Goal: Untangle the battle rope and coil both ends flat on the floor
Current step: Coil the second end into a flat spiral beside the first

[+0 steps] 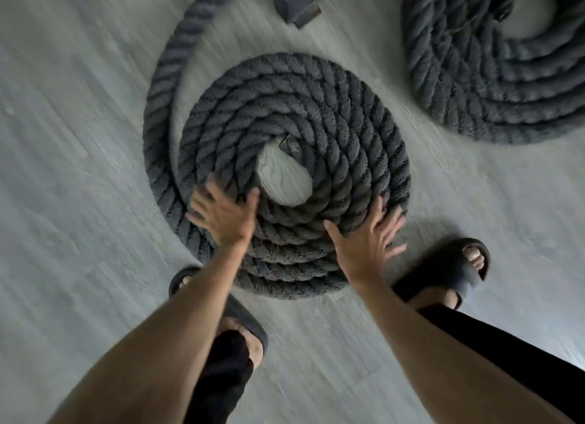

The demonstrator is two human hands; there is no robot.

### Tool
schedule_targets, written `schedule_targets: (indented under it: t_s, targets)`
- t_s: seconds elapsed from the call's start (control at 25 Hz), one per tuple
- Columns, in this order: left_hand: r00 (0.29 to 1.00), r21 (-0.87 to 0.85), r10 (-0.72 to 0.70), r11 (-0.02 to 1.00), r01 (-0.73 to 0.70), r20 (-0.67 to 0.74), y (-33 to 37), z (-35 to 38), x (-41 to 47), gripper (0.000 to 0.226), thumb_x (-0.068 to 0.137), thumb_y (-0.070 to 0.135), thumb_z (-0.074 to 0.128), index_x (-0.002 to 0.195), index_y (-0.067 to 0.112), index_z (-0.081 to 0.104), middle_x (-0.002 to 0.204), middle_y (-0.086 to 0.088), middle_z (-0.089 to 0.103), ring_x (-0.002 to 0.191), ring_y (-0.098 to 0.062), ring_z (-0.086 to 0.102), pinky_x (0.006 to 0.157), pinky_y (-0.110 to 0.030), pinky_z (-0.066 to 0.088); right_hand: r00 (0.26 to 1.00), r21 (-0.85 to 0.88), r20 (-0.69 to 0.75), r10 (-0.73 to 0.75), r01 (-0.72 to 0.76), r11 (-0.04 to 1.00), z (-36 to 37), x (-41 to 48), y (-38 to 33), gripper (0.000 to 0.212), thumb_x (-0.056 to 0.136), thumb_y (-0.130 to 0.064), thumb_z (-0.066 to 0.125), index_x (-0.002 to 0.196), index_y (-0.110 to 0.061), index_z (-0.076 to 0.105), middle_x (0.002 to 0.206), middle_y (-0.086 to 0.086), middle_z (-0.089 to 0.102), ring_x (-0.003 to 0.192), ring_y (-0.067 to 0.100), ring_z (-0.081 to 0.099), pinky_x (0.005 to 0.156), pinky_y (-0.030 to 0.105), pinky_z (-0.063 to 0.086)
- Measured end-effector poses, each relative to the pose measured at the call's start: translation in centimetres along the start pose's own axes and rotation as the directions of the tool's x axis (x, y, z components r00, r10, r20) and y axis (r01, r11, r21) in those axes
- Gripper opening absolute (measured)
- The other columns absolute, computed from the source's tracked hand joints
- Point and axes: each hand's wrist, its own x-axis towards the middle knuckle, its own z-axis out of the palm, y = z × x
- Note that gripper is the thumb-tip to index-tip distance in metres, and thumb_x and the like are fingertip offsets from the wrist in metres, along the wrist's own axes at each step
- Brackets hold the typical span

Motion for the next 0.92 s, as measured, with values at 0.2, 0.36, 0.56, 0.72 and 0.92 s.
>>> schedule_targets:
  t_s: [0.2,0.36,0.56,0.72,0.92]
  targets:
    - [0.971,0.140,-0.148,0.983,0.123,0.186,-3.4,-1.3,7.7,0.137,0.058,0.094,0.046,0.158,0.015,-0.006,0.161,-0.026,-0.013,0.148,-0.042,-0.012,0.110,-0.075,0.000,0.911,0.130,0.224,0.347,-0.381,0.916,2.8,2.0,-4.1,0.149,0.056,-0.097,0.054,0.154,-0.022,-0.029,0.152,0.034,-0.036,0.139,0.054,-0.035,0.105,0.084,0.001]
    - [0.980,0.126,0.148,0.978,-0.165,0.132,-1.3,-1.2,8.9,0.137,0.061,0.093,0.052,0.157,0.015,-0.007,0.164,-0.018,-0.007,0.151,-0.037,0.001,0.111,-0.073,0.009,0.899,0.099,0.224,0.375,-0.404,0.909,3.4,3.0,-4.5,0.150,0.057,-0.094,0.058,0.152,-0.021,-0.032,0.148,0.038,-0.038,0.136,0.058,-0.036,0.101,0.087,0.001]
    - [0.952,0.306,-0.005,0.947,-0.094,0.306,1.3,-2.1,8.8,0.138,0.063,0.084,0.063,0.156,0.017,-0.015,0.161,-0.023,-0.016,0.146,-0.050,0.005,0.112,-0.066,0.021,0.919,0.054,0.254,0.301,-0.324,0.945,1.9,3.9,-3.7,0.146,0.058,-0.093,0.060,0.154,-0.025,-0.028,0.149,0.039,-0.036,0.138,0.058,-0.033,0.102,0.086,0.002]
    - [0.951,0.283,-0.143,0.957,0.063,0.273,1.3,-0.7,3.6,0.133,0.068,0.088,0.052,0.156,0.008,-0.008,0.159,-0.030,-0.007,0.144,-0.051,0.012,0.114,-0.059,0.020,0.957,-0.083,0.251,0.143,-0.125,0.989,-1.9,7.7,-1.9,0.147,0.056,-0.092,0.062,0.154,-0.029,-0.026,0.149,0.035,-0.040,0.138,0.055,-0.036,0.101,0.086,0.002]
    - [0.941,0.276,-0.196,0.954,0.118,0.276,5.3,1.7,0.2,0.132,0.069,0.091,0.044,0.156,0.005,-0.005,0.159,-0.031,-0.004,0.143,-0.049,0.014,0.111,-0.059,0.025,0.962,-0.204,0.270,0.050,0.007,0.979,-6.7,12.8,0.0,0.146,0.056,-0.089,0.067,0.155,-0.032,-0.024,0.151,0.032,-0.039,0.138,0.054,-0.036,0.102,0.086,0.000]
